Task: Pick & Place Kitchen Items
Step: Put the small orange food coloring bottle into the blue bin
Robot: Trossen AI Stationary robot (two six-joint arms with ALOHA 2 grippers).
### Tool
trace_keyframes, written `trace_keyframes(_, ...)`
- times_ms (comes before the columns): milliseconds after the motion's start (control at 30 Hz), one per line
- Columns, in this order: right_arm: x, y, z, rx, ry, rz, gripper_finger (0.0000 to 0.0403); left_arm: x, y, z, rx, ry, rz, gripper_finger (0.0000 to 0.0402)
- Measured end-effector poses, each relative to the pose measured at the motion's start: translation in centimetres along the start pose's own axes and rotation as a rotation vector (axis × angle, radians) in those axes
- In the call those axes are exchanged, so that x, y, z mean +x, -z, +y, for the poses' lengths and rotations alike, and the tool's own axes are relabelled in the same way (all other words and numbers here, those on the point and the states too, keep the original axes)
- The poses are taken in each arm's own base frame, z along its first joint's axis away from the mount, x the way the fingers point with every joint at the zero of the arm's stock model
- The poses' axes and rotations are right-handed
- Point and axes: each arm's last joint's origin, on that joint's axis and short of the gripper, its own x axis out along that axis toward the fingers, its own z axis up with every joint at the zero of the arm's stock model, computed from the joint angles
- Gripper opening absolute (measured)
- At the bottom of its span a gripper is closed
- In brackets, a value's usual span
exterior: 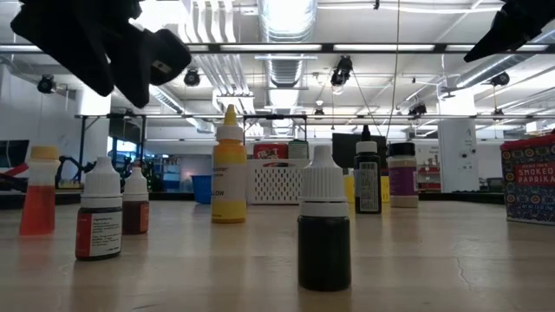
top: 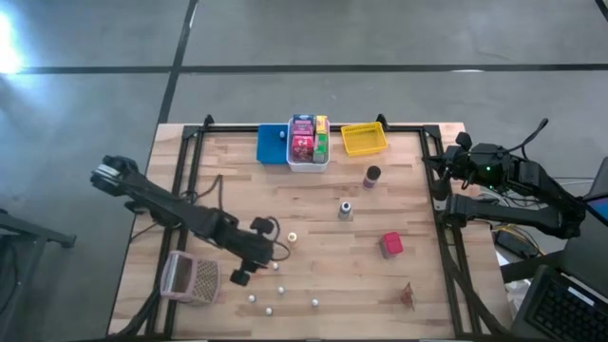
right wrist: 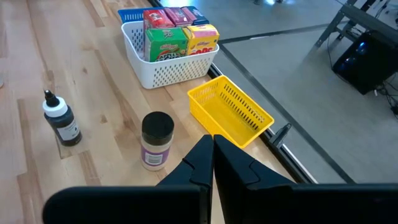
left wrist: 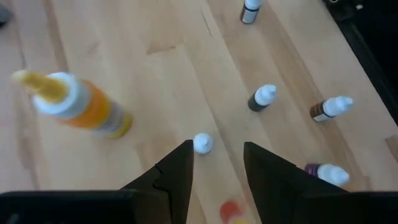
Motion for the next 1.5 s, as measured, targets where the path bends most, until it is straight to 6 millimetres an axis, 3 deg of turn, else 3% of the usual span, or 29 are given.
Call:
trace_keyframes(333, 0.0, 0.0, 0.0, 0.001, 0.0, 0.0, 0.0008, 2.9, -1.4, -0.2, 0.0, -0.031, 0.212, 0.0147)
trace_keyframes(1267, 0.0, 0.0, 0.0, 0.0, 0.0, 0.0, 0.0008, 6.6, -1.1, -0.1, 0.008, -0.065, 0.295, 0.0147)
trace_keyframes(1500, 0.0, 0.0, 0.0, 0.002, 0.0, 0.0, 0.0008, 6.6, -1.4, -0.1, 0.005, -0.063, 0.27, 0.0147)
